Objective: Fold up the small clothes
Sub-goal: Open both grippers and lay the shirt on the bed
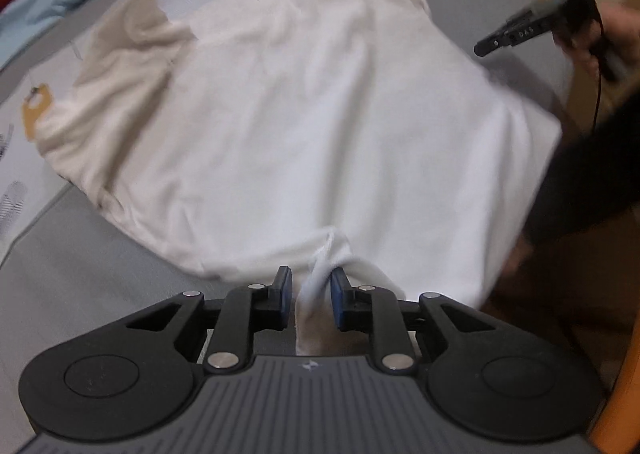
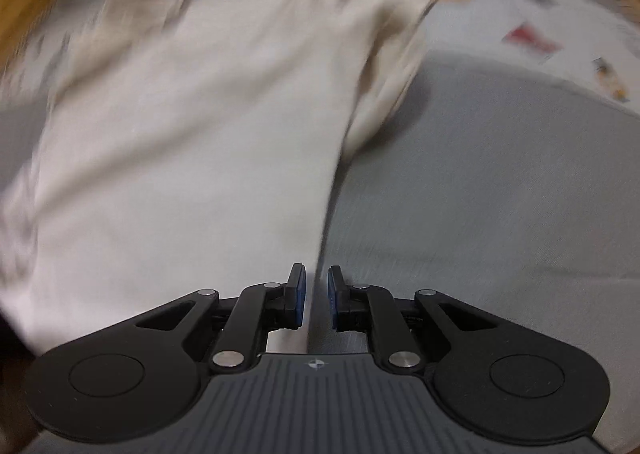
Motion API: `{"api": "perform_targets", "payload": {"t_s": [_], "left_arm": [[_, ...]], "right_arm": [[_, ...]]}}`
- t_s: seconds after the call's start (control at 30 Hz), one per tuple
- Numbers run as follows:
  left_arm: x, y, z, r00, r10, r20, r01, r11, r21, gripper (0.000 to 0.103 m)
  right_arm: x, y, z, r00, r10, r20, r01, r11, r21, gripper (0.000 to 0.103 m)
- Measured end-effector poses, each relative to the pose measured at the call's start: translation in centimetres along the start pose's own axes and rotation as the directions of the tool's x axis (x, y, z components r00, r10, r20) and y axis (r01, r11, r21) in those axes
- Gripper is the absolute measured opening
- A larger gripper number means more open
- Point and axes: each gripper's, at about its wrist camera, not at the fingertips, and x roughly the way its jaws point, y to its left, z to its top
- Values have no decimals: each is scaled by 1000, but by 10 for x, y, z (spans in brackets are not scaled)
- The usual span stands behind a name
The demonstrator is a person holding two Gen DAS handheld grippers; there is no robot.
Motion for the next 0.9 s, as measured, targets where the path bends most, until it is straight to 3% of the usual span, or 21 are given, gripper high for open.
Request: {"api": "perform_targets", "payload": {"t_s": [0.1, 0.2, 0.27, 0.43, 0.53, 0.57, 0.63, 0.7, 0.77, 0.83, 0.87, 0.9], "left_arm": [[-29, 18, 14, 989, -2, 148, 18, 994, -109, 25], [-48, 37, 26, 963, 1, 270, 59, 975, -215, 27], [-49, 43, 33, 956, 15, 291, 63, 964, -257, 27], [-6, 29, 58, 986, 75, 149, -41, 976, -216, 27], [22, 19, 67, 994, 79, 79, -64, 981, -183, 27], [28, 16, 70, 994, 86, 64, -74, 982, -172, 27], [37, 11, 73, 994, 97, 55, -87, 984, -155, 28], [38, 10, 79, 992, 109, 62, -98, 982, -161, 28], [41, 12, 87, 991, 125, 57, -112, 977, -183, 28], [43, 14, 94, 988, 143, 55, -130, 972, -196, 28], [44, 15, 98, 987, 147, 57, -133, 971, -199, 28], [45, 15, 102, 987, 150, 58, -135, 970, -204, 28]], "right_arm": [[-15, -24, 18, 979, -58, 197, 22, 983, 181, 22], [-8, -44, 30, 966, -93, 240, 12, 947, 321, 32], [5, -49, 35, 972, -83, 222, -6, 927, 374, 33], [46, -45, 47, 988, -49, 144, -14, 912, 410, 34], [66, -36, 45, 996, -69, 57, 39, 908, 418, 35], [72, -36, 46, 996, -89, 29, 69, 907, 416, 33], [69, -36, 53, 988, -149, 43, 120, 911, 394, 11], [48, -38, 64, 961, -247, 122, 180, 899, 399, 7], [8, -26, 77, 900, -320, 295, 227, 924, 309, 7], [-24, 0, 82, 854, -232, 466, 213, 973, 94, 7], [-33, 11, 79, 862, -144, 486, 182, 983, -31, 7], [-33, 17, 74, 901, -47, 432, 113, 985, -128, 7]]}}
